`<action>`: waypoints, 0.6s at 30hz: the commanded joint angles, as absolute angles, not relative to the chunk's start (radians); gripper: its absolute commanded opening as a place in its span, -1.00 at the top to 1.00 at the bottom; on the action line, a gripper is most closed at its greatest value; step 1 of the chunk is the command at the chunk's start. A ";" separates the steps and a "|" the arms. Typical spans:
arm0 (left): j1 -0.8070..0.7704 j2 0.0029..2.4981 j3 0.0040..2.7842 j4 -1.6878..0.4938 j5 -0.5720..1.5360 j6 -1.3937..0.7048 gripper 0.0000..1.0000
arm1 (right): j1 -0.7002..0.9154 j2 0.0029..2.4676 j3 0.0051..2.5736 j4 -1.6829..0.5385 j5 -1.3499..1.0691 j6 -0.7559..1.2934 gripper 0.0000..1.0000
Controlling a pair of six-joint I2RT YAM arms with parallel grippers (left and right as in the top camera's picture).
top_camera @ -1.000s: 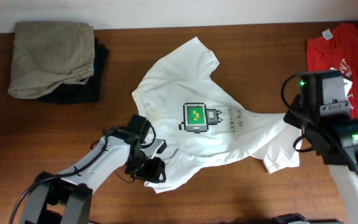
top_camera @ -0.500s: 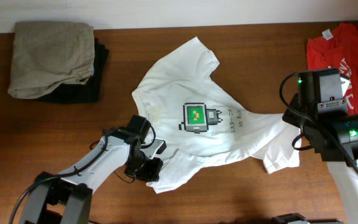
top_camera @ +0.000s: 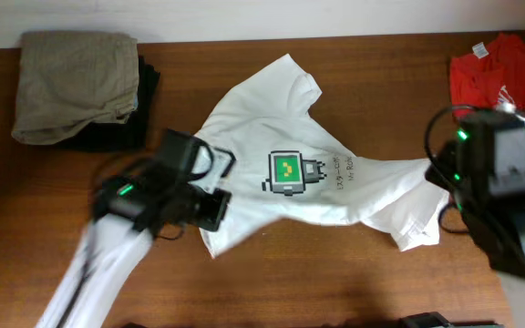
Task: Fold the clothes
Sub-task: 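Lift the shirt with both grippers, flip it and lay it flat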
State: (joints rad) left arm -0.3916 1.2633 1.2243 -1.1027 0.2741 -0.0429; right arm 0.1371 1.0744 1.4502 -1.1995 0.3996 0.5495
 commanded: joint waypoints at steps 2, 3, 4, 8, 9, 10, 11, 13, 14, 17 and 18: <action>-0.393 1.069 1.367 -1.134 0.173 -0.067 0.99 | 0.130 0.954 1.459 -1.191 0.395 0.554 0.93; -0.393 1.042 1.392 -1.140 0.170 -0.068 0.99 | 0.130 0.931 1.459 -1.187 0.384 0.554 0.92; -0.393 1.006 1.429 -1.154 0.155 -0.074 1.00 | 0.130 0.903 1.465 -1.184 0.364 0.545 0.92; -0.393 0.905 1.556 -1.180 0.068 -0.074 1.00 | 0.130 0.846 1.543 -1.206 0.298 0.502 0.93; -0.393 0.886 1.596 -1.186 0.055 -0.074 0.99 | 0.130 0.838 1.587 -1.225 0.291 0.502 0.93; -0.393 0.869 1.642 -1.193 0.049 -0.074 1.00 | 0.130 0.836 1.633 -1.246 0.287 0.502 0.92; -0.393 0.853 1.710 -1.205 0.044 -0.074 0.99 | 0.130 0.837 1.701 -1.276 0.283 0.501 0.92; -0.393 0.842 1.829 -1.234 0.043 -0.074 0.99 | 0.130 0.839 1.810 -1.310 0.277 0.501 0.92; -0.393 0.842 1.908 -1.254 0.034 -0.073 0.99 | 0.130 0.839 1.877 -1.322 0.272 0.492 0.92; -0.392 0.842 2.078 -1.276 -0.013 -0.073 1.00 | 0.130 0.842 2.040 -1.326 0.273 0.475 0.92; -0.392 0.843 2.136 -1.273 -0.029 -0.073 0.99 | 0.130 0.844 2.083 -1.326 0.273 0.475 0.92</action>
